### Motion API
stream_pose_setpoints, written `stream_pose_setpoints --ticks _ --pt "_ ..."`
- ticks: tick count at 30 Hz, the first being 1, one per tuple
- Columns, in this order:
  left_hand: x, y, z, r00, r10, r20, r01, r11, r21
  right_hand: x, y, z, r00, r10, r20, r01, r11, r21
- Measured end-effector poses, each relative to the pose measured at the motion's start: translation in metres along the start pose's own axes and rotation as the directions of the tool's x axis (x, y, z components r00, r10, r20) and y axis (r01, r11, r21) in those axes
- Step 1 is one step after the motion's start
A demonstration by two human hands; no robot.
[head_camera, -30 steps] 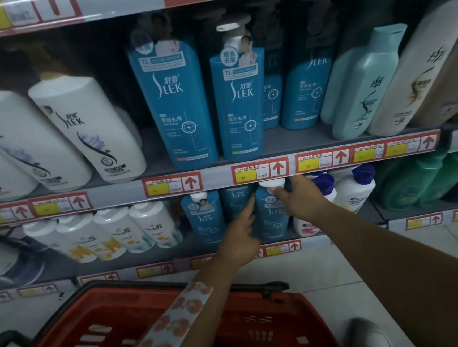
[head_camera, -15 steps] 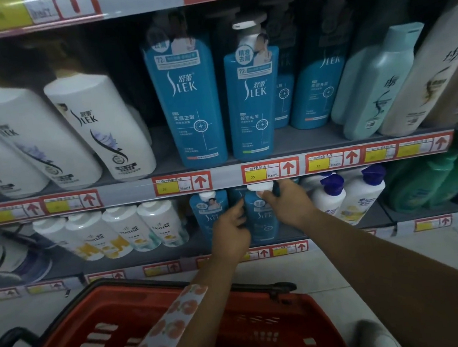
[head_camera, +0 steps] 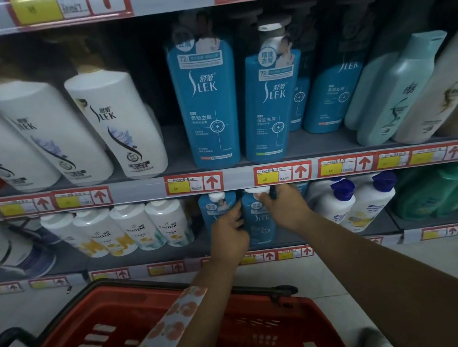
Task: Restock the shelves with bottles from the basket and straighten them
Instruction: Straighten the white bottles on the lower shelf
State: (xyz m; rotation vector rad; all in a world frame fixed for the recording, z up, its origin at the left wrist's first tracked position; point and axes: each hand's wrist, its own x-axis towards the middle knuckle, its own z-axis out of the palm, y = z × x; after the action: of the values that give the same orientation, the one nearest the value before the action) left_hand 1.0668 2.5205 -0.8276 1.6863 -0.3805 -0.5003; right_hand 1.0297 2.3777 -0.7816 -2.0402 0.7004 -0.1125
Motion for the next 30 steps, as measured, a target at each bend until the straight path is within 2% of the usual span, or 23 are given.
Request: stream_pose_setpoints --ticks 3,7,10,18,22,30 --pt "0.0028 -0.0053 -0.0015 1.000 -0.026 -0.012 0.025 0.999 -0.041 0.0020 0.0010 0.0008 1.000 0.002 0.011 -0.002 1.000 -0.015" --pt "0.0027 -0.0056 -0.0022 0.999 0.017 -0.045 -0.016 0.999 0.031 0.0045 0.0026 0.0016 1.000 0.006 0.012 -0.005 1.000 -0.008" --pt "0.0031 -0.0050 -0.0008 0.999 -0.036 0.007 0.036 0.998 -0.050 0.0056 0.0032 0.0023 1.000 0.003 0.012 -0.003 1.000 -0.004" --pt "0.0052 -0.0075 0.0008 0.998 -0.064 -0.005 0.063 0.994 -0.085 0.0070 0.0068 0.0053 1.000 0.001 -0.007 -0.001 1.000 0.005" --pt "0.0056 -0.0047 0.0021 0.994 -0.108 -0.015 0.104 0.981 -0.163 0.0083 0.0079 0.0067 1.000 0.008 -0.011 -0.008 1.000 0.010" --pt "0.0039 -0.0065 0.0009 0.997 -0.070 0.013 0.071 0.997 -0.043 0.0076 0.0095 0.0060 1.000 -0.019 -0.006 0.019 1.000 0.010"
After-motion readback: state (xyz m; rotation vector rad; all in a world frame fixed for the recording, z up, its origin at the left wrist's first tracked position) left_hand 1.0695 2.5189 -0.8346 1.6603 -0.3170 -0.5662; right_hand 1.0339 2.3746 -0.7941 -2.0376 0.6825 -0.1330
